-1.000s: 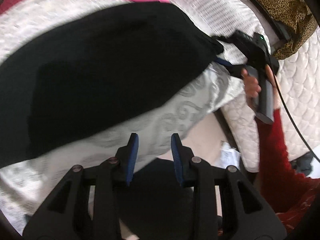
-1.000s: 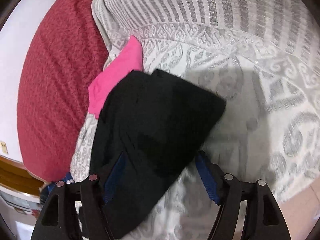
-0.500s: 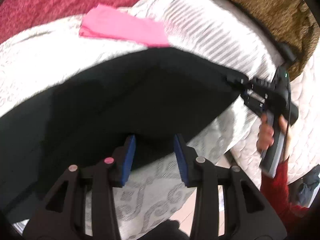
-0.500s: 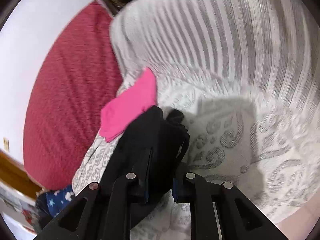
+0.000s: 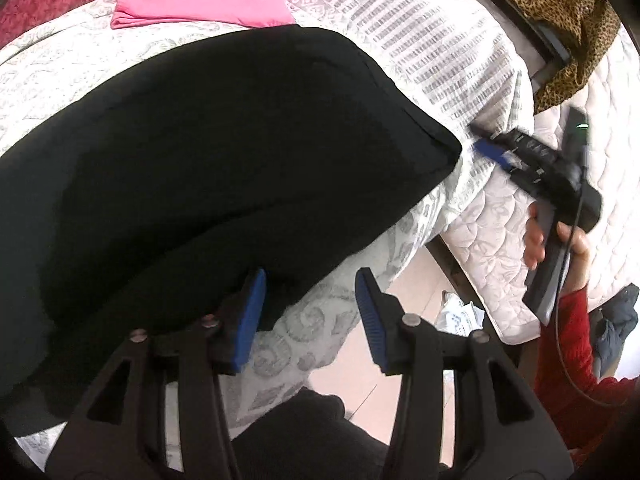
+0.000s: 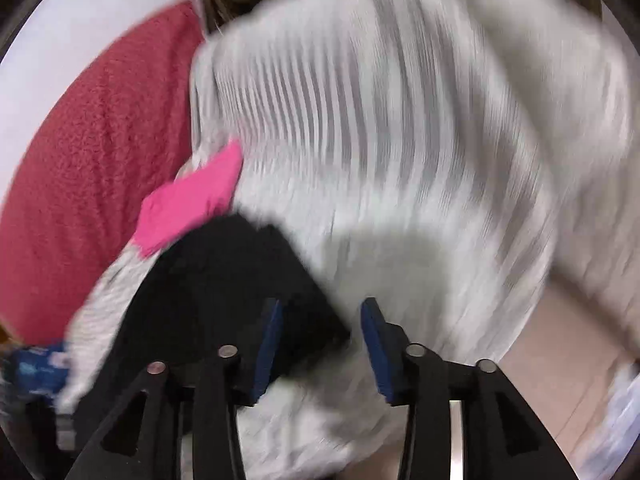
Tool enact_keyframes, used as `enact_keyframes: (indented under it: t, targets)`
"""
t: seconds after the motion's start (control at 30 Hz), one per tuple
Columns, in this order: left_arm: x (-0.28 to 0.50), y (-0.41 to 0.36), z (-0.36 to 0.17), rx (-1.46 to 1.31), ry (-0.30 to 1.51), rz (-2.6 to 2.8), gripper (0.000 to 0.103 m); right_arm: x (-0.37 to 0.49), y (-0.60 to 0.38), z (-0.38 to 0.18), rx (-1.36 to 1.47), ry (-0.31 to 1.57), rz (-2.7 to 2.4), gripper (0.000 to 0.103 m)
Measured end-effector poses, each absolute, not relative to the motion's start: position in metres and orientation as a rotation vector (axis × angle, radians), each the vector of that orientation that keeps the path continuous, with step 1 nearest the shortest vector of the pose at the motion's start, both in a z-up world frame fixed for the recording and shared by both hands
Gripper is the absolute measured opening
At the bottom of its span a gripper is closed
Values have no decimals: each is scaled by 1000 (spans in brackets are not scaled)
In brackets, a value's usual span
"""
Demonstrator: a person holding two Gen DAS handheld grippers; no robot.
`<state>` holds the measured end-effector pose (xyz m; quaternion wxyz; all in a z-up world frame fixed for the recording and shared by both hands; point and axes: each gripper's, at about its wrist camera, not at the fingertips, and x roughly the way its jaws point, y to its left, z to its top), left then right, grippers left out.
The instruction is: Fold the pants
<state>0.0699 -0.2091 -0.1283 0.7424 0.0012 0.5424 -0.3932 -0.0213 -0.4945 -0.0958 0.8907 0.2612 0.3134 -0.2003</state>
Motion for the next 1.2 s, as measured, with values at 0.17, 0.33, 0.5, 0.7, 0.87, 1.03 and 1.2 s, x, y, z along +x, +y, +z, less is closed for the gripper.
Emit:
enact_keyframes:
  t: [0.17,0.33,0.5,0.7,0.87,1.03,1.2]
  targets:
    - [70,-215,-128,11,1203,-855,49,13,-478,-65,326,613,-288,74]
    - [62,-203,-112,19,1200,-885,49,70,-488,-81,362,813,-115,68]
    - [95,-177,-67,-3,1080,-870,49,83,-492,-99,367,874,-60,64]
    - [177,-222,-56,166,981,-805,63,116,-497,-102,380,905,16,65]
    - [221,-296,-89,312,1021,-866,64,154,-507,-107,426,947,52,72]
    - [245,-349,-114,324,1073,-933,66,176,-512,-118,416,993,59,72]
    - [236,-369,-123,332,1126,-1062,14,170,-505,-111,417,972,62,10]
